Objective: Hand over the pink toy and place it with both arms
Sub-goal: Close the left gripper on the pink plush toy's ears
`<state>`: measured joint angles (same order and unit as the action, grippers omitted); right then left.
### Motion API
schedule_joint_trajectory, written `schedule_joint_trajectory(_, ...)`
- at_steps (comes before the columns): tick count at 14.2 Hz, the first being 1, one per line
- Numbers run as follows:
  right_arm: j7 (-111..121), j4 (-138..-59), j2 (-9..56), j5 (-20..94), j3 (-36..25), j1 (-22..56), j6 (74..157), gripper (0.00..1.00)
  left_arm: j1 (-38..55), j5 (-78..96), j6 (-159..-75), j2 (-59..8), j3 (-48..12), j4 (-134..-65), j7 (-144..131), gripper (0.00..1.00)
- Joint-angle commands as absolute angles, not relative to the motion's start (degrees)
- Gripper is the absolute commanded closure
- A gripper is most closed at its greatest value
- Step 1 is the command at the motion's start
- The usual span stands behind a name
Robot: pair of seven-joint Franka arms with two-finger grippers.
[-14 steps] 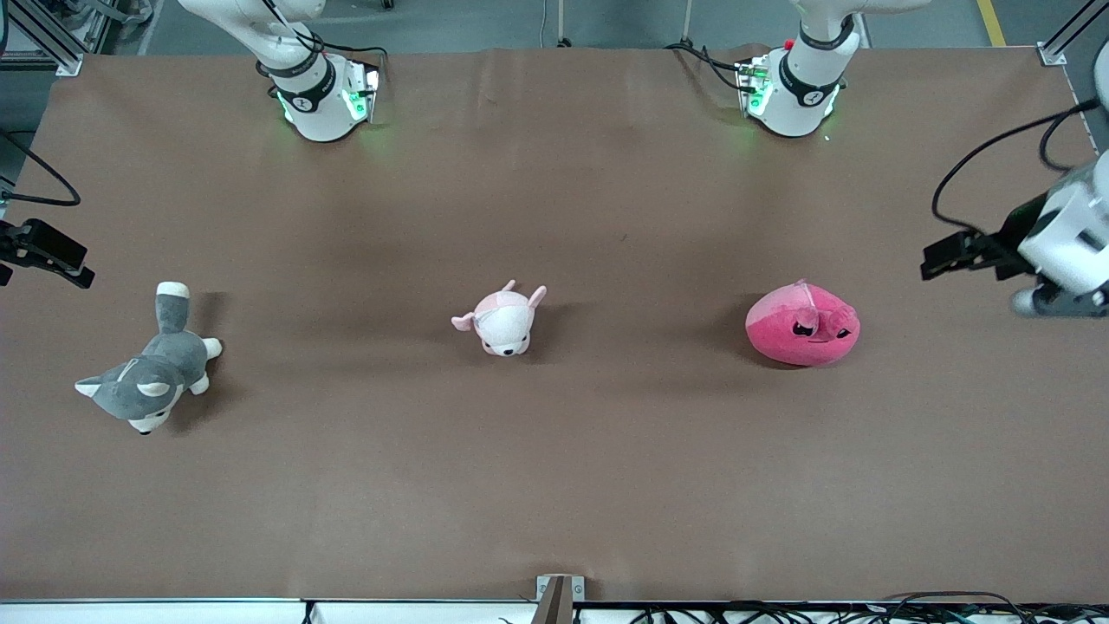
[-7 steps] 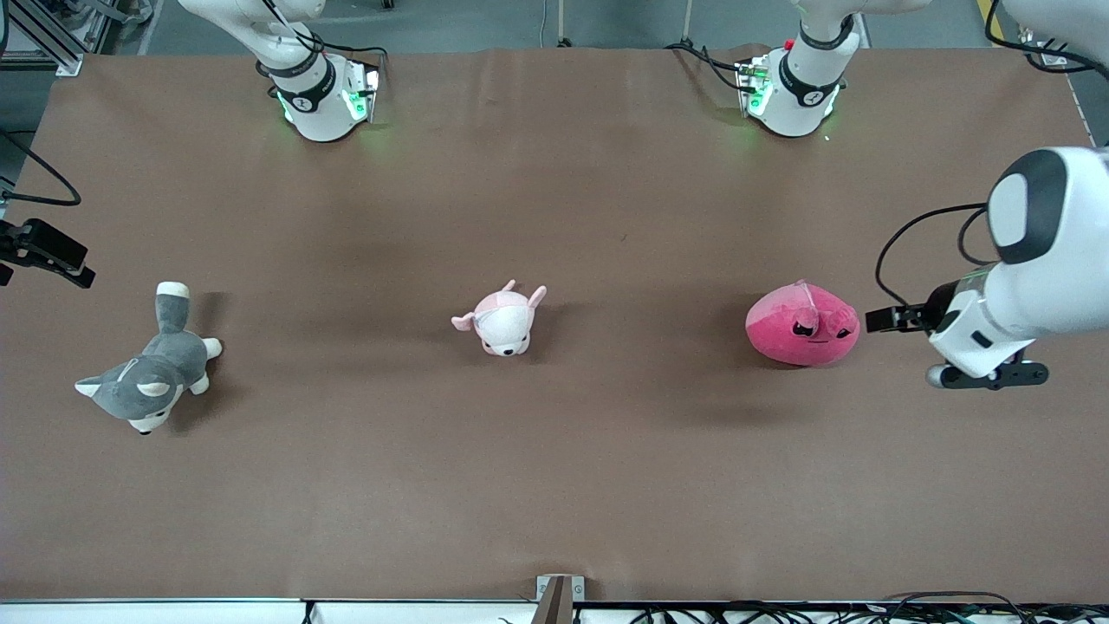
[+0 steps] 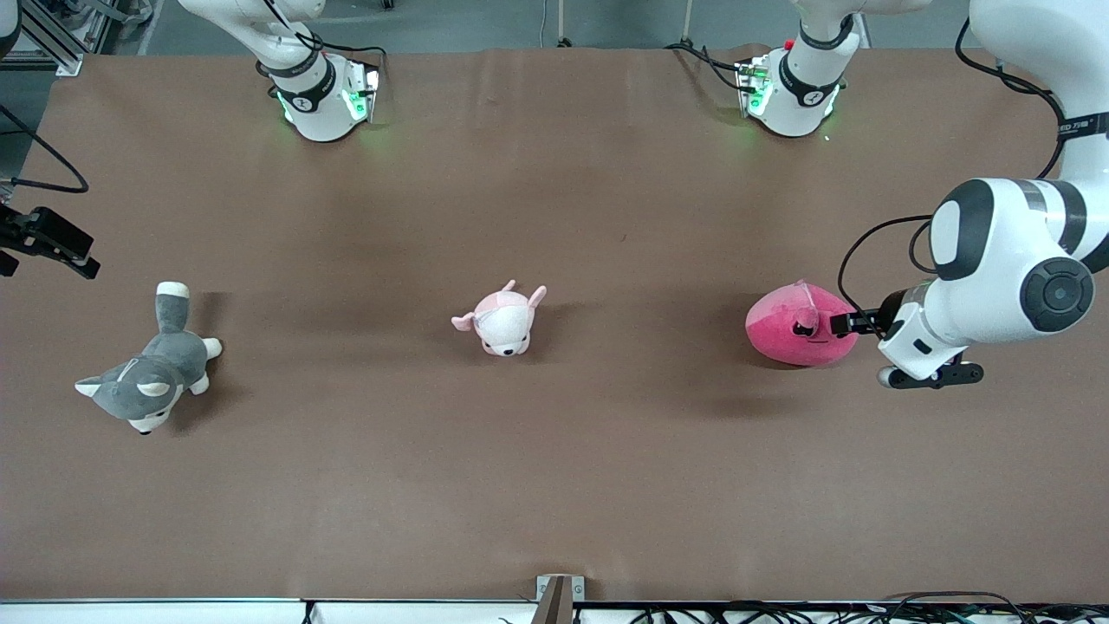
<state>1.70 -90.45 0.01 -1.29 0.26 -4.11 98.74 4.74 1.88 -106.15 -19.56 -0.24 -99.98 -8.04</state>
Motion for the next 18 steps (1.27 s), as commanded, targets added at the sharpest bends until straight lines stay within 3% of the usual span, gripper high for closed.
schedule_joint_trajectory(1,2.2,-93.9,-2.8,-1.6,0.4,-3.8,99.8,0.00,4.7,2.6,-108.9,-17.8,-0.3,-104.0,-8.4,0.34)
schedule_joint_trajectory(8,2.2,-90.7,-2.1,-1.5,0.3,-2.8,100.4,0.00,4.4,2.6,-109.2,-17.8,-0.3,-103.7,-8.9,1.00)
schedule_joint_trajectory(12,1.7,-90.7,-2.1,-1.3,0.4,-2.2,99.8,0.00,4.9,3.0,-107.1,-15.5,-1.1,-101.7,-11.8,1.00)
schedule_joint_trajectory(16,1.6,-90.2,-2.1,-1.4,0.5,1.0,97.4,0.00,5.2,7.5,-93.9,-14.9,-7.0,-89.3,-23.1,1.00)
schedule_joint_trajectory(18,1.8,-90.3,-1.8,-1.5,0.4,0.9,96.2,0.00,4.9,11.1,-91.4,-14.8,-11.2,-83.4,-29.7,1.00)
